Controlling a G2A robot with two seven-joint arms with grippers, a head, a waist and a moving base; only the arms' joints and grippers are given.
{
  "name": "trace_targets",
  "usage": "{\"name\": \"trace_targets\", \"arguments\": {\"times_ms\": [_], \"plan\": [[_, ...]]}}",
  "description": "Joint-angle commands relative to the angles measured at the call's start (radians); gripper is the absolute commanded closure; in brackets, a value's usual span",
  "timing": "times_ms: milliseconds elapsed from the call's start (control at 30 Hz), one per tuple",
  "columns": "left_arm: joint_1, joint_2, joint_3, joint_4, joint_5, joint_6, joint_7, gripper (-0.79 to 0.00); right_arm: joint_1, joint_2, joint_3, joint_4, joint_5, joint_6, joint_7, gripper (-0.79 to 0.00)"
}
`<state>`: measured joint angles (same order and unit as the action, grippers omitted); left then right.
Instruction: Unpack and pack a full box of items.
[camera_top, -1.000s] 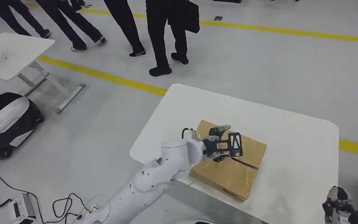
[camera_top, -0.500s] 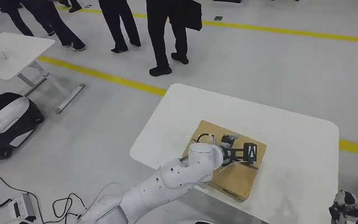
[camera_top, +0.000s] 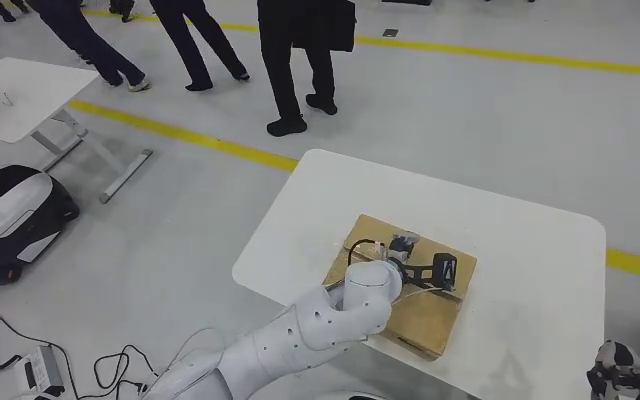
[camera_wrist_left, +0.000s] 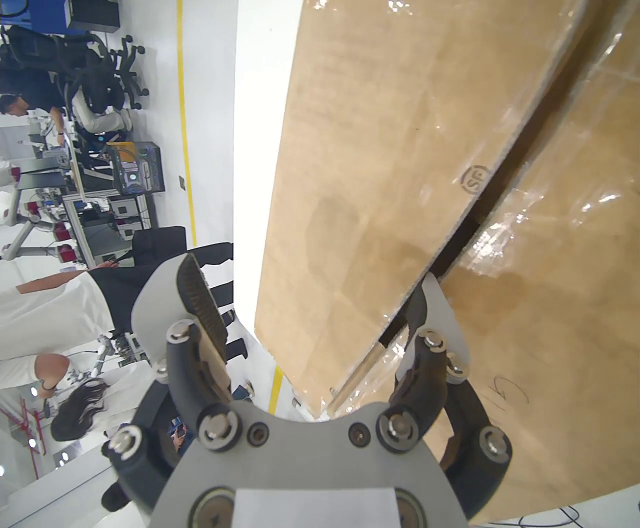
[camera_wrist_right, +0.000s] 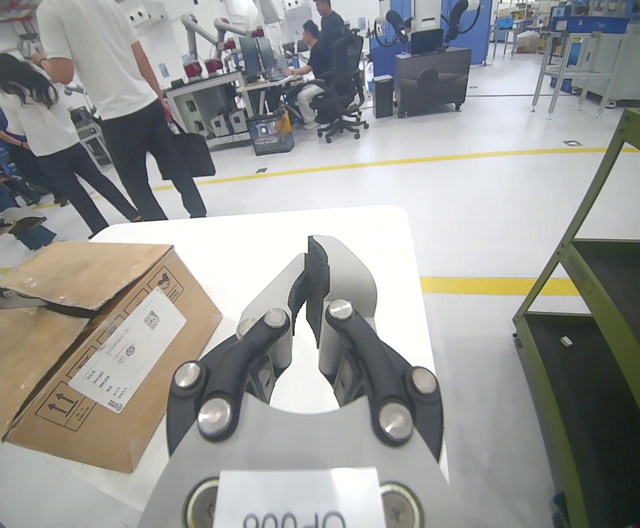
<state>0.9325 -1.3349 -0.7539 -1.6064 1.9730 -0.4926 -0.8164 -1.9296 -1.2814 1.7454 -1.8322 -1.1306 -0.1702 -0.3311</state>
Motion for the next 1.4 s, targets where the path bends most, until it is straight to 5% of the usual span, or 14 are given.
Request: {"name": "trace_targets", "arguments": {"times_ms": [0, 467, 933, 967, 1000, 1033, 1367], "plan": [[-0.003, -0.003, -0.003, 0.008, 0.008, 0.014, 0.01, 0.0, -0.002, 0.0, 0.002, -0.001, 0.0, 0.001, -0.001, 0.0], [-0.032, -0.022, -0.011, 0.014, -0.004, -0.033, 0.107, 0.0, -0.009, -0.004, 0.006, 0.0, 0.002, 0.008, -0.007, 0.0], [0.029, -0.031, -0.019, -0.135, -0.132, -0.152, 0.062, 0.0, -0.015, -0.008, 0.006, -0.012, 0.003, 0.005, -0.003, 0.0], [0.03, -0.032, -0.017, -0.139, -0.129, -0.152, 0.055, -0.062, -0.016, -0.008, 0.006, -0.012, 0.003, 0.006, -0.003, 0.0], [0.029, -0.033, -0.015, -0.14, -0.131, -0.149, 0.052, -0.228, -0.015, -0.008, 0.006, -0.013, 0.003, 0.004, -0.002, 0.0], [0.023, -0.035, -0.013, -0.138, -0.129, -0.149, 0.052, -0.785, -0.015, -0.008, 0.006, -0.013, 0.003, 0.003, -0.001, 0.0], [-0.14, -0.072, 0.012, -0.026, -0.065, -0.092, 0.1, -0.785, -0.014, -0.009, 0.017, -0.011, 0.006, -0.004, -0.001, 0.0]]}}
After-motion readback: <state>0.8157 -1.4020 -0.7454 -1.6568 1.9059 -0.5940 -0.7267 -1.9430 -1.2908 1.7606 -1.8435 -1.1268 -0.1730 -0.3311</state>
